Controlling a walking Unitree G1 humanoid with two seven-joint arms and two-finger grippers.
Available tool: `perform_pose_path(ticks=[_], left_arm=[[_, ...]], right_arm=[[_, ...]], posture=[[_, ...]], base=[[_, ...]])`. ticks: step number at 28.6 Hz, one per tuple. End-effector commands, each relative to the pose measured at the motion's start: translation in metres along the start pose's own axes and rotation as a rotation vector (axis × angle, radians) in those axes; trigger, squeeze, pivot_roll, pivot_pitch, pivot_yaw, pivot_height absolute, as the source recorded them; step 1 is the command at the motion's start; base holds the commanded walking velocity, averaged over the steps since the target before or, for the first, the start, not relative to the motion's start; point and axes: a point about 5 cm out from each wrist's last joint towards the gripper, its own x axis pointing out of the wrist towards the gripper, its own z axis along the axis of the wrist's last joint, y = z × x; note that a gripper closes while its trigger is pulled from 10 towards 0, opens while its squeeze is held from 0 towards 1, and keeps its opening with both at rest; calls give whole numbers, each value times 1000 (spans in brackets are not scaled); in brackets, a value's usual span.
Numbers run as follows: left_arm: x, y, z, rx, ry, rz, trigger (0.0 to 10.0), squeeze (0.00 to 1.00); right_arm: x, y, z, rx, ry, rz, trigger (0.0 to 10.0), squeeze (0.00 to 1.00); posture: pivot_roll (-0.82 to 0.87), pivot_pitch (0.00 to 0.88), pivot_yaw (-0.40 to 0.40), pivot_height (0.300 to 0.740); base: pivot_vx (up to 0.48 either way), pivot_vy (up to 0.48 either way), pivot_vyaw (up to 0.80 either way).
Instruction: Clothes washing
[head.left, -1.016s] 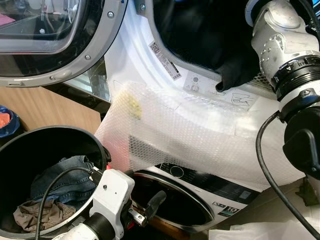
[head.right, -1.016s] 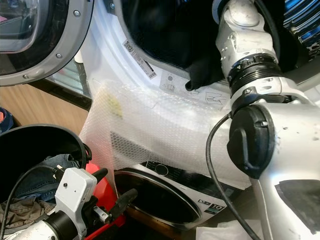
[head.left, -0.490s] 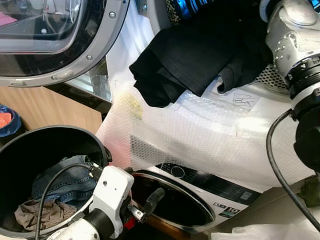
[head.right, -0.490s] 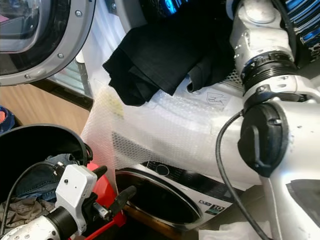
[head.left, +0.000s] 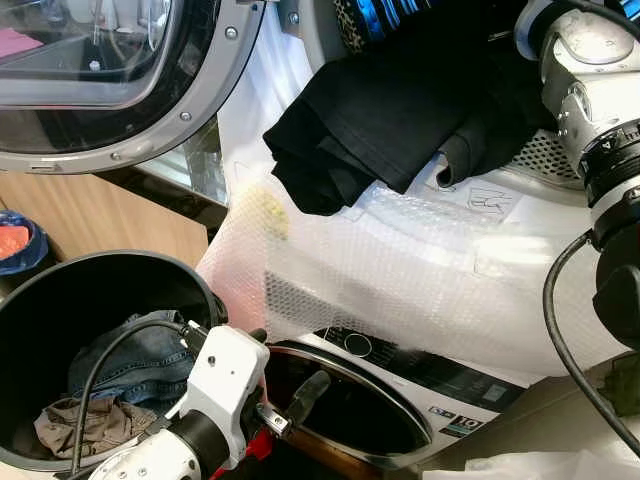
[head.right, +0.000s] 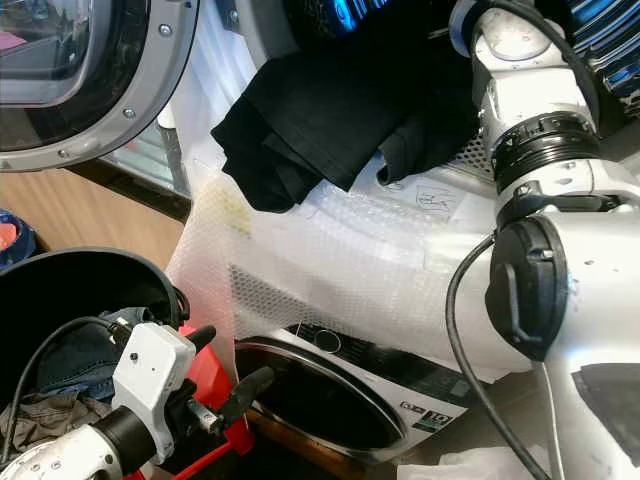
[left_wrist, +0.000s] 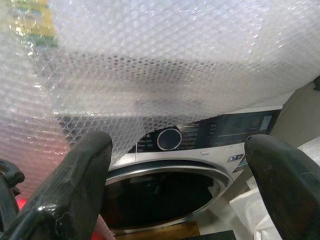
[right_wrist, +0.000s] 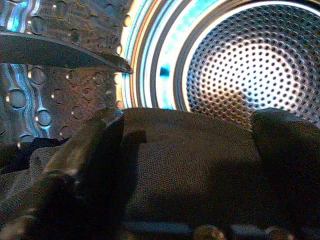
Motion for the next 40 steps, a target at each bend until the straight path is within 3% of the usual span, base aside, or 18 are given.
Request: perform_pose_path(ticks=[1, 10, 13, 16, 17, 20, 31, 33, 35, 40], left_arm=[[1, -2, 0, -3, -2, -16, 10000, 0], [3, 0, 0, 3, -4, -16, 10000, 0], [3, 1, 0, 3, -5, -15, 10000, 0], [3, 1, 0, 4, -4, -16, 10000, 0], [3, 1, 0, 5, -3, -16, 10000, 0], [4, 2, -1, 7, -2, -16, 10000, 0], [4, 2, -1, 7, -2, -17, 10000, 0], [6, 4, -1, 15, -3, -18, 10000, 0], [8, 6, -1, 21, -4, -20, 10000, 0], [9, 7, 0, 21, -11, -23, 10000, 0]], right_arm=[[-4, -21, 5, 12, -37, -29, 10000, 0], [-14, -50, -9, 215, -45, 33, 10000, 0], [-17, -49, -11, 154, -72, 103, 10000, 0], [-18, -49, -10, 223, -113, 171, 10000, 0], [-21, -48, -6, 222, -172, 250, 10000, 0], [-24, -45, -5, 222, -230, 337, 10000, 0], [-27, -44, -5, 227, -270, 386, 10000, 0], [-51, -35, -21, 340, -386, 526, 10000, 0], [-70, -32, -30, 406, -440, 586, 10000, 0], [-76, -33, -40, 434, -401, 566, 10000, 0]], posture=[[93, 95, -169, 740], [90, 94, -166, 740], [87, 96, -163, 740], [88, 95, -161, 740], [87, 95, -159, 740], [84, 93, -157, 740], [84, 93, -157, 740], [68, 81, -149, 740], [61, 76, -145, 740], [57, 72, -141, 740]], base=[[0, 0, 0], [0, 0, 0], [0, 0, 0], [0, 0, 0], [0, 0, 0], [0, 0, 0], [0, 0, 0], [0, 0, 0], [0, 0, 0], [0, 0, 0]])
